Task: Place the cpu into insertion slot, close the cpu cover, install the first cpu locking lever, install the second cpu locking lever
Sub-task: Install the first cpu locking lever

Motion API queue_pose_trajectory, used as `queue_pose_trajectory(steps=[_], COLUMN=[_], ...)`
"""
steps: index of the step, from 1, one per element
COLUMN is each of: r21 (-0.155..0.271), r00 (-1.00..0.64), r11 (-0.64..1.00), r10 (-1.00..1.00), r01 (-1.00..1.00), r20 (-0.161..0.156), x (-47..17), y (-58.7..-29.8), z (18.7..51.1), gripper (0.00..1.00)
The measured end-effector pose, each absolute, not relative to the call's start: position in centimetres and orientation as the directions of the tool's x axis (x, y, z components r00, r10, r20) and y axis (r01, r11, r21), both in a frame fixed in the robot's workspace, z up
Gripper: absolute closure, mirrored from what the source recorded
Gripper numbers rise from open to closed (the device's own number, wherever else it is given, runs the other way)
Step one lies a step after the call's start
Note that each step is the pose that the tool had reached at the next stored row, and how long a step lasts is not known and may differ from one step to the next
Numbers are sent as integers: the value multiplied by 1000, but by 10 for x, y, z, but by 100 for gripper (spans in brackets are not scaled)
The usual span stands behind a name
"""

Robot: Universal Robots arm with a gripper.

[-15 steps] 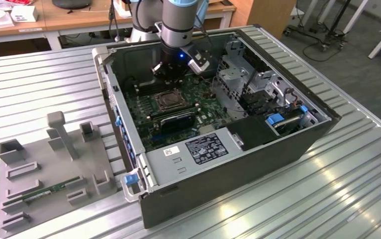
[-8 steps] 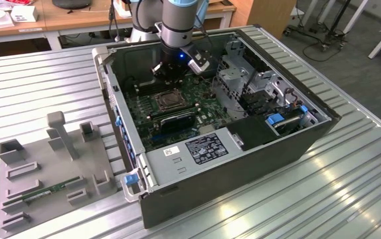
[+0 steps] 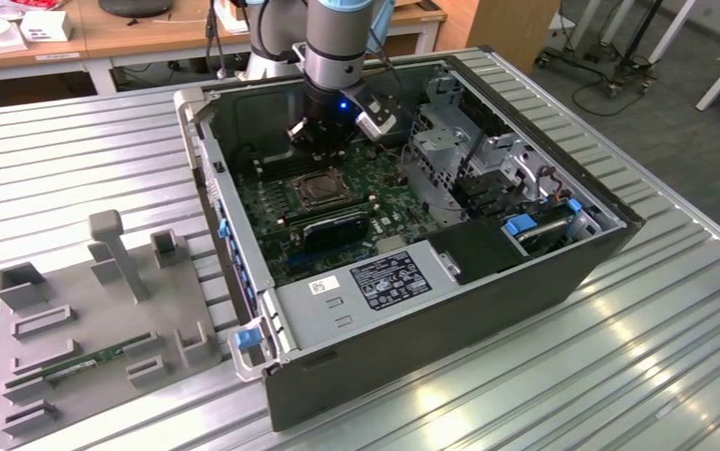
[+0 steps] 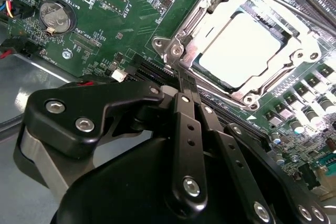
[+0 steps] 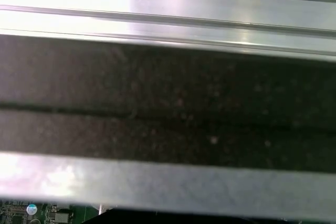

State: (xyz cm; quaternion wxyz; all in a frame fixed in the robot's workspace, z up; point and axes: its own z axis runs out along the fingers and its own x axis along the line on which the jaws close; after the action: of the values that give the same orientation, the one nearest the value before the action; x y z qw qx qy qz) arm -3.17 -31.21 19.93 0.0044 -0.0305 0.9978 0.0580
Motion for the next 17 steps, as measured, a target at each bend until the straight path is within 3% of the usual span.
queue_pose_trajectory(steps=[17], r21=[116], r00=[-998], r11=[991], r10=[-60], r01=[-61], r20=[-12], x=[-32], y=[-312], z=[210], gripper=[89])
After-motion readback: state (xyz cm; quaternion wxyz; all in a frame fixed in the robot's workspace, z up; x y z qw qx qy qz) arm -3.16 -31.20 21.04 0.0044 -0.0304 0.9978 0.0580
